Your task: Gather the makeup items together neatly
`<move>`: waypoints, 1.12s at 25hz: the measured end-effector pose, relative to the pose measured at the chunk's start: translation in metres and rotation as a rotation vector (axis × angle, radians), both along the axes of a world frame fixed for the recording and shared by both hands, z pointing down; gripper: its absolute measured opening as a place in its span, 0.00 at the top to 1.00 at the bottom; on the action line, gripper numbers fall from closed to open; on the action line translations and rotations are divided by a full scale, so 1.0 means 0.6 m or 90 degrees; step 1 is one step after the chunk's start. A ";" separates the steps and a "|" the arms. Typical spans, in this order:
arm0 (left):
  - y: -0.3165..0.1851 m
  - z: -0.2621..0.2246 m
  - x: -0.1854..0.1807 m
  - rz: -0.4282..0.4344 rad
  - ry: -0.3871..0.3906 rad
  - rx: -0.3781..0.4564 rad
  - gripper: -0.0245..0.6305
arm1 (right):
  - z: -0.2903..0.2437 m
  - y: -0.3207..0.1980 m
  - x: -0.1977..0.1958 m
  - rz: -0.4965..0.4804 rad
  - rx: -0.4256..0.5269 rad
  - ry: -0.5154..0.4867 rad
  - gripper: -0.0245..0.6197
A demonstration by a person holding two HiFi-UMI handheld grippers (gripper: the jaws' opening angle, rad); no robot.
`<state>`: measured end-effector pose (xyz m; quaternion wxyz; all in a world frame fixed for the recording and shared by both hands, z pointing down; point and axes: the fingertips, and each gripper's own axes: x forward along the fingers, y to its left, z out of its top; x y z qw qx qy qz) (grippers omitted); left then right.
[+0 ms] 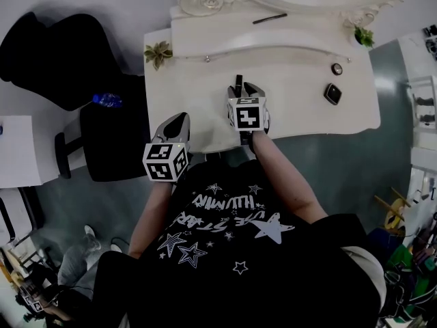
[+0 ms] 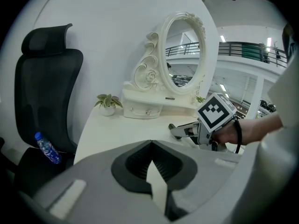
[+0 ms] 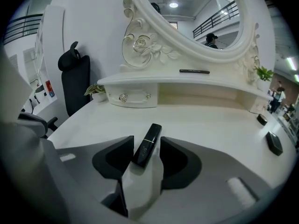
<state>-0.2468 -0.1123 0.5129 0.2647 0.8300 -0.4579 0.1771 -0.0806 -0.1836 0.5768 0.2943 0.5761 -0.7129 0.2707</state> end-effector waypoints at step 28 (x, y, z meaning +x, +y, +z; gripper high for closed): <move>-0.033 0.015 0.042 0.055 0.022 -0.014 0.96 | 0.002 0.021 0.092 0.072 -0.010 0.046 0.76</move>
